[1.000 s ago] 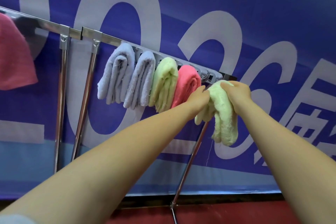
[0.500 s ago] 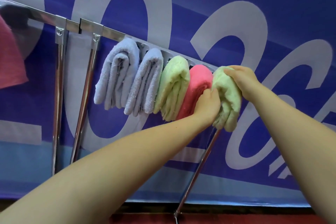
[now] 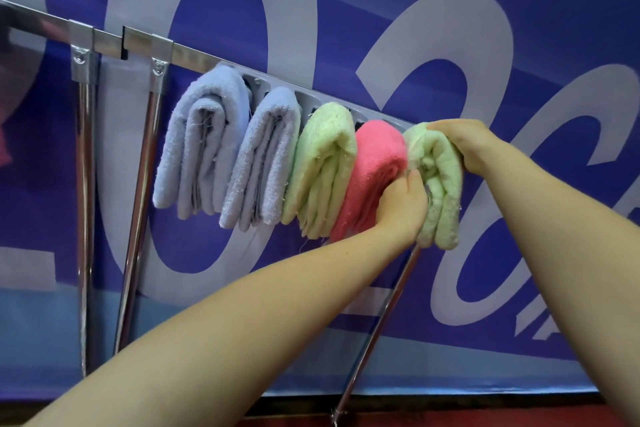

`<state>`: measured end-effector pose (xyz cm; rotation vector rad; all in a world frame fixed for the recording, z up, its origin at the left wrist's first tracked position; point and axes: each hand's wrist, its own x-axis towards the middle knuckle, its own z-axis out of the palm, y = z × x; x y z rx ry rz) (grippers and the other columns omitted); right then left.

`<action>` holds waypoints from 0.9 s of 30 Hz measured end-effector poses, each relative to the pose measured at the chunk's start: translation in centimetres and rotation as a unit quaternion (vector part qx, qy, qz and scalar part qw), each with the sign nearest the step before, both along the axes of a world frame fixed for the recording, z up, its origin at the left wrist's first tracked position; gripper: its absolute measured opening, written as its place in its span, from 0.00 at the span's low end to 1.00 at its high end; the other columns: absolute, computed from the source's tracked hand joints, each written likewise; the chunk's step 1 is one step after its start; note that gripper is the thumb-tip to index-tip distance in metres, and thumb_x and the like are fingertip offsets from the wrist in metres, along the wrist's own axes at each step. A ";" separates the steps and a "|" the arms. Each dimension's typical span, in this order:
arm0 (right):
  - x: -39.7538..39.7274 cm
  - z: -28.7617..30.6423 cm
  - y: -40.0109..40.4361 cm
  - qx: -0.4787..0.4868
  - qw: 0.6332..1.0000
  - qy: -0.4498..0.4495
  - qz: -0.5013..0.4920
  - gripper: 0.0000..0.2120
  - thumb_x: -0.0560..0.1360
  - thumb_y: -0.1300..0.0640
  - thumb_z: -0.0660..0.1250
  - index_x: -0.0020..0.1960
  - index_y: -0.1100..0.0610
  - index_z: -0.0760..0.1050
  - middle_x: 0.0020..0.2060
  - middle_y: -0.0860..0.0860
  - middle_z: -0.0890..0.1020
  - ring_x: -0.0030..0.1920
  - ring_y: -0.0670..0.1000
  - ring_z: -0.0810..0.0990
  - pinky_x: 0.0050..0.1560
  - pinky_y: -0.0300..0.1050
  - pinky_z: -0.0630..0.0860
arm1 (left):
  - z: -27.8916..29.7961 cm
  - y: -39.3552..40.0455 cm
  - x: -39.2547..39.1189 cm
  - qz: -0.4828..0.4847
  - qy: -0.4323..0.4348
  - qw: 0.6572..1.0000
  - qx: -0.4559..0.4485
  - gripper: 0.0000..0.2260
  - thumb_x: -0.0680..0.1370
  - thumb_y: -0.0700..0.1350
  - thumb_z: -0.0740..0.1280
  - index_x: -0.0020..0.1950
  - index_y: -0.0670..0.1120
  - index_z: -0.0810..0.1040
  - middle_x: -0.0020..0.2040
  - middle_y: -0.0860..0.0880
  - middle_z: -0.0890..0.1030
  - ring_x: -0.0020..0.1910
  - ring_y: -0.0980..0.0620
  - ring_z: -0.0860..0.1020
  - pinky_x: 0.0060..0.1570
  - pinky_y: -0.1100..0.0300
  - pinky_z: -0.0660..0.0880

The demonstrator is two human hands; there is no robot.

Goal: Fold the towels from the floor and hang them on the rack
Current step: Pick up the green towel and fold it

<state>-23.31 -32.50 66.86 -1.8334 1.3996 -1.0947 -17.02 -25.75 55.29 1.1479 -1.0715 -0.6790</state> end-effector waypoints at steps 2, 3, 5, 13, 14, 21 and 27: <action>0.4 -0.3 0.2 -0.010 1.000 0.026 -0.013 0.09 0.71 0.55 0.69 0.33 0.52 0.73 0.30 0.47 0.77 0.28 0.45 0.76 0.31 0.37 0.73 | -0.2 -0.1 -0.1 0.001 0.006 1.000 -0.004 0.22 0.83 0.53 0.49 0.69 0.45 0.72 0.65 0.40 0.76 0.65 0.40 0.73 0.69 0.47 0.65; 0.6 -0.5 0.1 -0.025 1.000 0.005 -0.016 0.09 0.72 0.55 0.69 0.34 0.52 0.73 0.29 0.46 0.76 0.27 0.43 0.75 0.29 0.35 0.71 | -0.2 0.0 -0.1 0.001 0.009 1.000 -0.006 0.23 0.81 0.54 0.49 0.69 0.46 0.72 0.64 0.40 0.77 0.64 0.40 0.74 0.68 0.46 0.66; 0.5 -1.0 0.0 -0.047 0.998 -0.045 -0.021 0.05 0.71 0.55 0.72 0.37 0.52 0.77 0.33 0.46 0.78 0.31 0.44 0.77 0.33 0.37 0.74 | -0.3 0.3 -0.2 -0.004 0.013 1.000 -0.007 0.25 0.78 0.56 0.48 0.65 0.46 0.75 0.59 0.40 0.80 0.60 0.40 0.76 0.65 0.46 0.69; -0.5 -2.0 1.0 -0.044 0.999 0.006 0.002 0.13 0.78 0.51 0.60 0.36 0.52 0.69 0.32 0.48 0.73 0.32 0.47 0.71 0.33 0.40 0.69 | 0.4 0.7 0.3 -0.006 0.051 0.998 0.023 0.28 0.76 0.60 0.50 0.60 0.44 0.79 0.57 0.41 0.82 0.58 0.42 0.78 0.64 0.47 0.71; -0.7 -2.3 1.1 -0.039 0.999 0.002 0.024 0.12 0.79 0.53 0.59 0.38 0.51 0.71 0.34 0.47 0.74 0.34 0.46 0.73 0.35 0.38 0.71 | 0.5 0.7 0.3 -0.007 0.052 0.998 0.024 0.28 0.76 0.59 0.51 0.64 0.43 0.77 0.59 0.41 0.81 0.60 0.41 0.77 0.66 0.47 0.70; -1.7 -4.3 3.7 -0.028 0.990 -0.124 0.065 0.11 0.76 0.56 0.62 0.55 0.52 0.80 0.47 0.47 0.84 0.44 0.44 0.81 0.35 0.32 0.74 | 0.8 0.3 -0.3 -0.040 0.027 0.999 0.016 0.23 0.81 0.54 0.51 0.64 0.42 0.77 0.57 0.40 0.81 0.58 0.42 0.78 0.65 0.47 0.71; -2.4 -5.9 5.7 -0.165 0.973 -0.153 -0.056 0.10 0.79 0.55 0.57 0.51 0.51 0.77 0.45 0.44 0.79 0.49 0.47 0.77 0.52 0.44 0.75 | 0.0 2.2 -0.5 -0.058 0.012 0.998 -0.011 0.20 0.79 0.52 0.53 0.65 0.49 0.76 0.61 0.47 0.80 0.60 0.47 0.77 0.63 0.49 0.72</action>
